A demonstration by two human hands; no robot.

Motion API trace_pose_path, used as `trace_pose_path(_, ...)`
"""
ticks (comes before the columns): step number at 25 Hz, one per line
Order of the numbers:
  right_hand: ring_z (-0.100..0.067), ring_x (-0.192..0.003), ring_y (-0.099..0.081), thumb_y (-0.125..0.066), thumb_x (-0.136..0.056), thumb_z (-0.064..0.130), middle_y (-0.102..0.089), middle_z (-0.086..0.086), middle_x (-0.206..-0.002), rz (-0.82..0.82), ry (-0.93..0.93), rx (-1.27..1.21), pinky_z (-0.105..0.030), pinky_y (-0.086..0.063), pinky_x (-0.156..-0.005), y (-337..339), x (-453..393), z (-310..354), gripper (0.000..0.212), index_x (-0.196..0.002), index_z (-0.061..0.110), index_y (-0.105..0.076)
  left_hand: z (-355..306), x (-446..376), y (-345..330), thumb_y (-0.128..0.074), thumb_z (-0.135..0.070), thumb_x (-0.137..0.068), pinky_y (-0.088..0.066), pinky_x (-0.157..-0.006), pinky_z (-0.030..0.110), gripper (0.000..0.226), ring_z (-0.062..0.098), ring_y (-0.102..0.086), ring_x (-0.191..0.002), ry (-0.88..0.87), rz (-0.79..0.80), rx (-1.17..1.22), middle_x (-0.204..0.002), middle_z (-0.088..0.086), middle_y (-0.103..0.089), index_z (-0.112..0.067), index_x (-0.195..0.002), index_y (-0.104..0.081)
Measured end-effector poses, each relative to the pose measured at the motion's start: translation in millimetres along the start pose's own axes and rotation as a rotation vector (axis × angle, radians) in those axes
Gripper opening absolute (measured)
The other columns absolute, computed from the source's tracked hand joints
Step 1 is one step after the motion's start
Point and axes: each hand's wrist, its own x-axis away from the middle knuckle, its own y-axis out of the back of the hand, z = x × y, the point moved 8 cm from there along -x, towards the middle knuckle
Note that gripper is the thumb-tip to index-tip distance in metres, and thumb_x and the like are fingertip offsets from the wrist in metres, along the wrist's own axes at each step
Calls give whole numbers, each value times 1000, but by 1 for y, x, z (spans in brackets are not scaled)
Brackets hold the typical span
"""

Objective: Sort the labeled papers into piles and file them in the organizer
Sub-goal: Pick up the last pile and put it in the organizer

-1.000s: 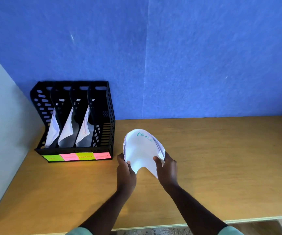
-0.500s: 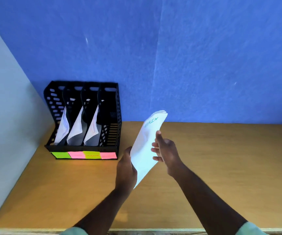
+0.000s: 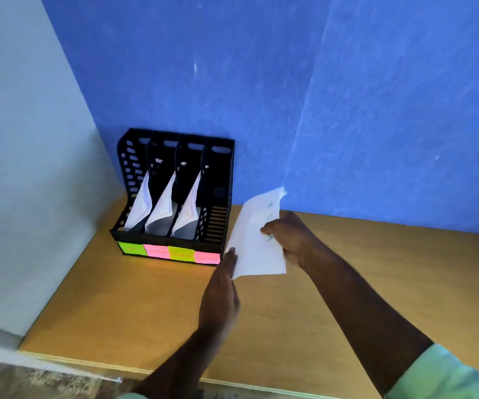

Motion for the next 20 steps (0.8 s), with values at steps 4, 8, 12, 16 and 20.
trace_pose_path(4, -33, -91, -76, -58, -91, -6, -78, -16, -100, 79, 33, 42, -44, -62, -84, -11, 8, 19, 22, -102, 4, -74, 27, 7, 15, -74, 9, -75, -48, -106, 42, 114, 18, -28, -148, 102, -15, 25, -163, -2, -21, -29, -157, -4)
trace_pose_path(8, -39, -104, -72, -59, -93, -4, -76, -19, -112, 124, 82, 113, -51, -57, -96, -20, 9, 47, 26, -116, 0, -71, 41, 0, 22, -59, 23, -73, -38, -114, 36, 114, 11, -13, -152, 86, 13, -36, -166, -6, -7, -22, -158, 2)
trace_pose_path(12, -37, -101, -73, -58, -93, -4, -76, -18, -111, 98, 123, 155, -48, -59, -93, -28, 0, 74, 26, -115, 1, -72, 51, -34, 32, -56, 26, -70, -32, -118, 38, 109, 17, -12, -152, 81, 20, -65, -165, 0, -8, -12, -158, -4)
trace_pose_path(16, -38, -100, -72, -54, -94, -10, -74, -20, -113, 112, 107, 83, -46, -61, -84, -37, -21, 99, 31, -121, -2, -68, 57, -69, 41, -49, 27, -77, -30, -119, 38, 101, 14, -6, -153, 87, -23, -63, -165, 2, -6, -12, -158, -3)
trace_pose_path(20, -38, -99, -71, -51, -94, -12, -72, -22, -116, 87, 108, 105, -43, -59, -81, -40, -51, 123, 32, -120, -4, -67, 68, -97, 33, -39, 15, -91, -31, -119, 38, 88, 6, -9, -151, 157, 6, 17, -165, -8, -6, -25, -158, 1)
